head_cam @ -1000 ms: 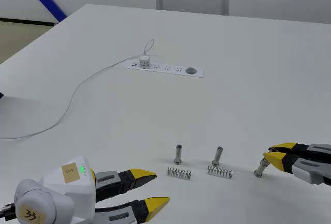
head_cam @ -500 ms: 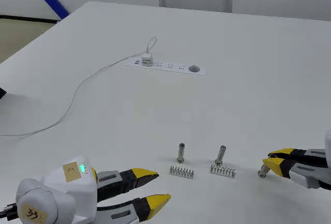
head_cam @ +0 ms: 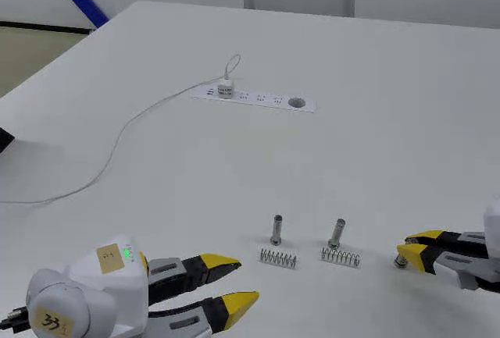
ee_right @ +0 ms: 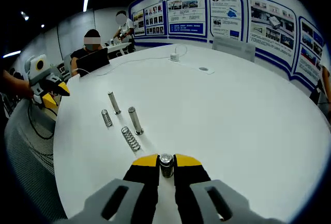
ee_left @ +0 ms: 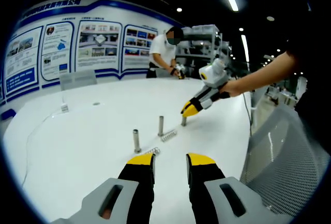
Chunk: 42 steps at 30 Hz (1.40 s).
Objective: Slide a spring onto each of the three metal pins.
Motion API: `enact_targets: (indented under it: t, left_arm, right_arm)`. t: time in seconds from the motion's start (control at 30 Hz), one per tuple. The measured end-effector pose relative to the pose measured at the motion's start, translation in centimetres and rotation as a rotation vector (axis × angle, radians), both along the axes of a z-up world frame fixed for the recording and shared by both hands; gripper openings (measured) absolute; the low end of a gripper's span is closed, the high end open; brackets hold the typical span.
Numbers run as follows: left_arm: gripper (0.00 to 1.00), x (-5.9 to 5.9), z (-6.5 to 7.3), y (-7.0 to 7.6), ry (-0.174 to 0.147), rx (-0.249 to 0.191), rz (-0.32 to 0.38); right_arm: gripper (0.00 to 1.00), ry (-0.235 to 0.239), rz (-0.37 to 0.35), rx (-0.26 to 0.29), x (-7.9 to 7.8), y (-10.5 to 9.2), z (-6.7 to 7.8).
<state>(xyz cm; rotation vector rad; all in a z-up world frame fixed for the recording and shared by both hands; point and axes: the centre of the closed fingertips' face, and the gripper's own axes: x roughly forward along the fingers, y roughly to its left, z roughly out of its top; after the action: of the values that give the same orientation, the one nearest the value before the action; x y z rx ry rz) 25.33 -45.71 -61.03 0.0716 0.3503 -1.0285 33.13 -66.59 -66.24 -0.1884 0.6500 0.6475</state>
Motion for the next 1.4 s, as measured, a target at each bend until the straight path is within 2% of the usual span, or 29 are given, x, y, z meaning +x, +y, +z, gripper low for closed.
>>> enact_targets:
  t: [0.37,0.6,1.0,1.2,1.4]
  left_arm:
    - [0.24,-0.1,0.0,-0.2,-0.003,-0.004,0.0]
    - [0.25,-0.3,0.1,-0.2,-0.005,-0.004,-0.001]
    - [0.25,-0.8,-0.5,-0.6,0.003,0.013,-0.011]
    - [0.24,-0.9,-1.0,-0.7,0.025,0.017,-0.012]
    - [0.25,-0.7,-0.8,-0.6,0.04,-0.011,0.0]
  right_arm:
    - [0.11,-0.013,0.013,-0.026,-0.2,0.4,0.1]
    - [0.11,-0.009,0.0,-0.023,0.0,0.2,0.0]
    - [0.14,-0.031,0.037,-0.066,-0.2,0.0,0.0]
    - [0.16,-0.053,0.026,-0.065,-0.2,-0.3,0.9]
    - [0.17,-0.088,0.02,-0.056,-0.2,-0.1,2.6]
